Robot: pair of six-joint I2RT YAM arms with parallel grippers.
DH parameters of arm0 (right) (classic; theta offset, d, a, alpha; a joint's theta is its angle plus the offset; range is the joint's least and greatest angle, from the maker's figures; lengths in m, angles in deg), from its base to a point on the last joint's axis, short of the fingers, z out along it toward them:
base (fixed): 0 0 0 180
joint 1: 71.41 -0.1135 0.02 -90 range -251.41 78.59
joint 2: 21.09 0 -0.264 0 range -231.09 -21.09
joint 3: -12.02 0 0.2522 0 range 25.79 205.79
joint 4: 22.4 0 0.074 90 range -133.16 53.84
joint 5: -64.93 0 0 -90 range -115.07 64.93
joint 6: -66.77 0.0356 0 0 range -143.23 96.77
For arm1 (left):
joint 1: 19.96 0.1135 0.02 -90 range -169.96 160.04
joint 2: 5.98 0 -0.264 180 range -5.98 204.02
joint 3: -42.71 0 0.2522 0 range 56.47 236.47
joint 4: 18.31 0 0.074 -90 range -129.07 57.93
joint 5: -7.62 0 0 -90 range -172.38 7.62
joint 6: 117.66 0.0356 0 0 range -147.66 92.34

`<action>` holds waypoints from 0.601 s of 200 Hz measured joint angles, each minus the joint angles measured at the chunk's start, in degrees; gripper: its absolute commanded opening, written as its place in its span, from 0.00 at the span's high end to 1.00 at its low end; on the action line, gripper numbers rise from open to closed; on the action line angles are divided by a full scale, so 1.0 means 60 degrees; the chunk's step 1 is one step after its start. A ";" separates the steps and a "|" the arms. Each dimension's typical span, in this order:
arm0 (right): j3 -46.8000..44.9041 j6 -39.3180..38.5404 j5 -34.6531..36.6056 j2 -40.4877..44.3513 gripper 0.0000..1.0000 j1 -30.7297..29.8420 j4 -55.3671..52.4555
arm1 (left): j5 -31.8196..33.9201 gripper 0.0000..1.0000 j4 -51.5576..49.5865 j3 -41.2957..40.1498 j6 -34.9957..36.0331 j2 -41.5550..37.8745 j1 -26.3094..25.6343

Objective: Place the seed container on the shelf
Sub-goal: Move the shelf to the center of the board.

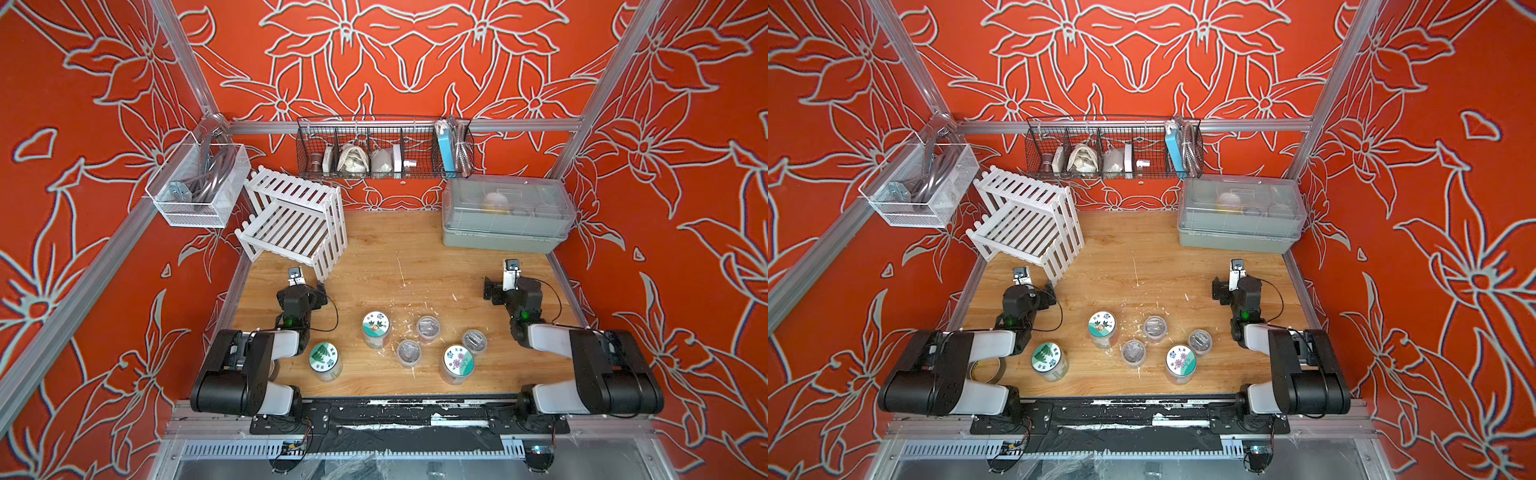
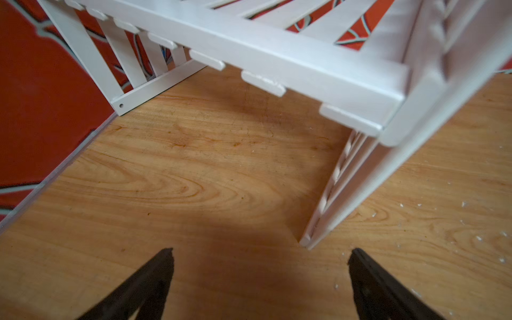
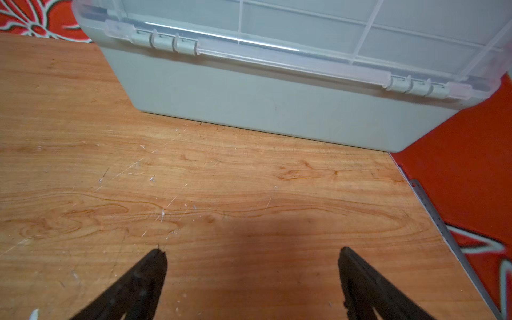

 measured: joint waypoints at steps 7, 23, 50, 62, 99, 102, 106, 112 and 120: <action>0.0000 0.0000 0.0000 0.0000 0.00 0.0000 0.0000 | 0.0000 0.02 0.0000 0.0000 0.0000 0.0000 0.0000; 0.0000 0.0000 0.0000 0.0000 0.00 0.0000 0.0000 | 0.0000 0.02 0.0000 0.0000 0.0000 0.0000 0.0000; 0.0000 0.0000 0.0000 0.0000 0.00 0.0000 0.0000 | 0.0000 0.02 0.0000 0.0000 0.0000 0.0000 0.0000; 0.0000 0.0000 0.0000 0.0000 0.00 0.0000 0.0000 | 0.0000 0.02 0.0000 0.0000 0.0000 0.0000 0.0000; 0.0000 0.0004 -0.0051 0.0000 0.00 0.0066 0.0000 | 0.0000 0.02 0.0000 0.0000 0.0000 0.0000 0.0004; 0.0000 0.0000 -0.0051 0.0000 0.00 0.0066 0.0000 | 0.0000 0.02 0.0000 0.0000 0.0000 0.0000 0.0004; 0.0000 0.0000 -0.0051 0.0000 0.00 0.0076 0.0000 | 0.0000 0.02 0.0000 0.0000 0.0000 0.0000 0.0000; 0.0000 0.0000 -0.0055 0.0000 0.00 0.0080 0.0000 | 0.0000 0.02 0.0000 0.0000 0.0000 0.0000 0.0000; 0.0000 0.0004 -0.0062 0.0000 0.00 0.0080 0.0000 | 0.0000 0.02 0.0000 0.0000 0.0000 0.0000 0.0000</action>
